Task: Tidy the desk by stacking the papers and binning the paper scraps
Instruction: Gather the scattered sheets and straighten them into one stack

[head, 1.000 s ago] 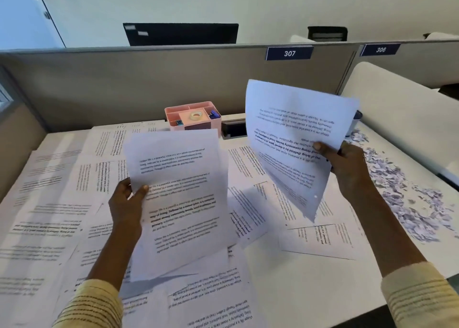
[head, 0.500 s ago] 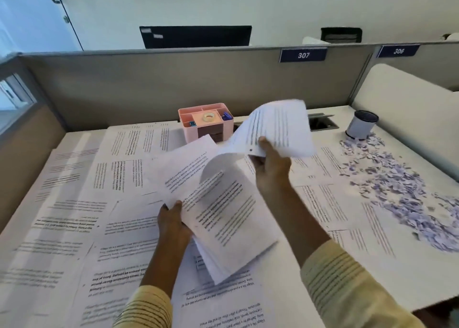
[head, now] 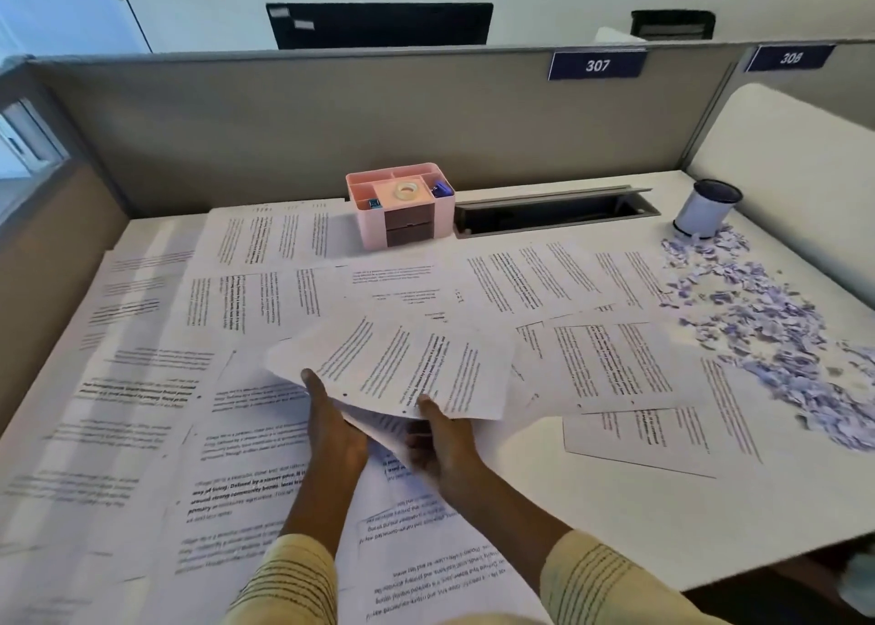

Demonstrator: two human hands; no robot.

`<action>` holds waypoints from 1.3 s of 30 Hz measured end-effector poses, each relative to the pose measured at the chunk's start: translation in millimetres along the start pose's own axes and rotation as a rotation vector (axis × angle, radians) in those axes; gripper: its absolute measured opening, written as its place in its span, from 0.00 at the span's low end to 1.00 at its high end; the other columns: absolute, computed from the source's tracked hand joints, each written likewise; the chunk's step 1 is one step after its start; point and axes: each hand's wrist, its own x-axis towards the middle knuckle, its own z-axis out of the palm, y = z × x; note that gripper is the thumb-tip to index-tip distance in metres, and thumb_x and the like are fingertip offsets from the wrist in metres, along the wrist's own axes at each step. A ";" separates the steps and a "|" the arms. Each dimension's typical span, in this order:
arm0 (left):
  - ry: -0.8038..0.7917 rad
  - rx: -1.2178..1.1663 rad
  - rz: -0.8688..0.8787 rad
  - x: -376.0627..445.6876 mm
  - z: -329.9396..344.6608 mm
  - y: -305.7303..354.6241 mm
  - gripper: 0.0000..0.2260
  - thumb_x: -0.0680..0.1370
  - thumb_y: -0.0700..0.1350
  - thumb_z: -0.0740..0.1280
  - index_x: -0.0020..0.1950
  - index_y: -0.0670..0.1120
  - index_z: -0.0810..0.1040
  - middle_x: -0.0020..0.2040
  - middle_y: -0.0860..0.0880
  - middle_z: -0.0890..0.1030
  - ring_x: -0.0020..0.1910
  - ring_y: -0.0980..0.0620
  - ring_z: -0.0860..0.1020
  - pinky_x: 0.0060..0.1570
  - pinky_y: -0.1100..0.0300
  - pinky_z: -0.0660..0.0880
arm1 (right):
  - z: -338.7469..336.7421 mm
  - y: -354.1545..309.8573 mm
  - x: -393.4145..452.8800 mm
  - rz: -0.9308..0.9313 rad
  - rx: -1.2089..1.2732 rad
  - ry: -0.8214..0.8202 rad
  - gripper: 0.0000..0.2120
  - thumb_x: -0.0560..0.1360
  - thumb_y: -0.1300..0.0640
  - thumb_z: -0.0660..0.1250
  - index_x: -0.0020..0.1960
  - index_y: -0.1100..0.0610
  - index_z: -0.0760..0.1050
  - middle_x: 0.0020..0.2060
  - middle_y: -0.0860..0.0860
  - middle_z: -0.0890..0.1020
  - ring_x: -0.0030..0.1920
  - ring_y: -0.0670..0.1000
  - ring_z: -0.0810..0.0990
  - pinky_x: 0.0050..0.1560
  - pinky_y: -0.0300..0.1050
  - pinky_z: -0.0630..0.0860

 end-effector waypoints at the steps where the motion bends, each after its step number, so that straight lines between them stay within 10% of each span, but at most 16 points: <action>1: 0.024 0.054 0.031 0.7 -2.8 -1.3 0.27 0.78 0.65 0.55 0.67 0.47 0.71 0.58 0.47 0.79 0.54 0.46 0.78 0.57 0.49 0.74 | 0.3 3.6 -0.4 0.031 -0.016 -0.045 0.03 0.76 0.58 0.67 0.47 0.57 0.73 0.27 0.54 0.70 0.23 0.49 0.65 0.24 0.37 0.60; 8: 0.075 0.244 0.136 10.3 -2.7 7.2 0.17 0.78 0.31 0.61 0.67 0.39 0.71 0.63 0.41 0.76 0.57 0.43 0.76 0.60 0.51 0.72 | -9.1 -2.7 0.7 0.187 -0.212 -0.322 0.15 0.69 0.44 0.73 0.37 0.54 0.75 0.27 0.50 0.72 0.22 0.45 0.64 0.22 0.35 0.61; 17: -0.128 0.479 0.413 -6.8 26.5 61.1 0.10 0.79 0.41 0.64 0.60 0.43 0.74 0.52 0.45 0.80 0.47 0.47 0.80 0.39 0.60 0.77 | -71.2 -58.3 31.8 -0.141 -0.026 0.121 0.17 0.65 0.53 0.76 0.46 0.61 0.74 0.35 0.58 0.77 0.32 0.53 0.74 0.35 0.47 0.74; 23: -0.320 0.497 0.488 -30.6 44.4 79.1 0.06 0.79 0.45 0.64 0.54 0.48 0.77 0.45 0.53 0.82 0.42 0.54 0.80 0.38 0.62 0.77 | -73.1 -129.4 30.6 -0.554 -0.492 -0.048 0.35 0.63 0.52 0.79 0.66 0.55 0.70 0.57 0.51 0.77 0.57 0.51 0.76 0.57 0.48 0.73; 30: -0.458 0.430 0.483 -42.1 55.1 82.4 0.07 0.79 0.48 0.62 0.52 0.49 0.79 0.42 0.53 0.84 0.40 0.54 0.82 0.40 0.57 0.80 | -41.4 -173.6 18.6 -0.628 -0.528 -0.386 0.15 0.68 0.65 0.73 0.53 0.54 0.79 0.48 0.49 0.85 0.48 0.53 0.84 0.45 0.45 0.81; 39: -0.436 0.604 0.715 -43.4 44.7 80.9 0.21 0.77 0.56 0.58 0.68 0.50 0.70 0.57 0.52 0.79 0.55 0.52 0.79 0.49 0.55 0.80 | -35.9 -161.4 26.5 -0.638 -0.423 -0.424 0.20 0.64 0.67 0.75 0.55 0.60 0.78 0.49 0.54 0.84 0.47 0.56 0.83 0.44 0.47 0.80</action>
